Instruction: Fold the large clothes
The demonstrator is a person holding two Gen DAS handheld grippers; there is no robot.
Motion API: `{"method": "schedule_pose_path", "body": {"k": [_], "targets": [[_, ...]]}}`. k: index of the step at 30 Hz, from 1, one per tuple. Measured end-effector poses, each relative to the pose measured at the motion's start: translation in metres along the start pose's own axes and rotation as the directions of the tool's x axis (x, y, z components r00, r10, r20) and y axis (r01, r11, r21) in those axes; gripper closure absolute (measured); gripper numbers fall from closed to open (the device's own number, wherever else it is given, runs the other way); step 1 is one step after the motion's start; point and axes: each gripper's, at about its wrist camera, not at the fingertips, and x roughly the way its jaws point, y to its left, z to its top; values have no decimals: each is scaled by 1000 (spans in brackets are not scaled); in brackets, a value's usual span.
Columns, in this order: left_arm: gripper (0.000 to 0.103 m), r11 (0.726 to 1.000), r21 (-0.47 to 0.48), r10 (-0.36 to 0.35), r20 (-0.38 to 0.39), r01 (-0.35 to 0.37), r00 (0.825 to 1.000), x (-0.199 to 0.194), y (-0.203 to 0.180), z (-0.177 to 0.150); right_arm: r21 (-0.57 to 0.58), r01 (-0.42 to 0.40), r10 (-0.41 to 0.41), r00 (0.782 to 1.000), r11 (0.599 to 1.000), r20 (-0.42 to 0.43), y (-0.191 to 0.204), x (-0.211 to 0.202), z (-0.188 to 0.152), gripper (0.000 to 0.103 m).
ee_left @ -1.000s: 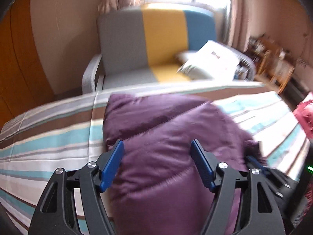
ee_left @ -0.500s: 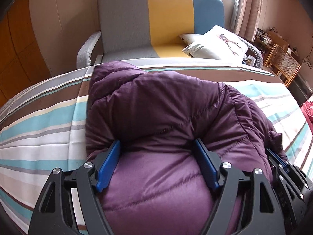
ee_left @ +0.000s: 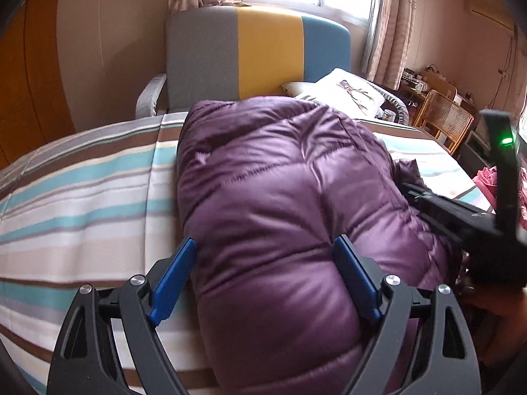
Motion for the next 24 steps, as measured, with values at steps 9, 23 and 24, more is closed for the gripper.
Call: {"method": "schedule_pose_path", "body": {"k": [9, 23, 24], "targets": [[18, 999, 42, 30, -12, -30, 999, 5, -9, -5, -18, -5, 4, 1000, 1000, -24, -3, -9, -24, 99], [13, 998, -54, -45, -39, 43, 998, 4, 9, -11, -13, -7, 7, 1000, 1000, -8, -11, -5, -28, 98], [12, 995, -80, -55, -29, 52, 998, -3, 14, -15, 6, -23, 23, 1000, 1000, -5, -13, -11, -27, 98]]}}
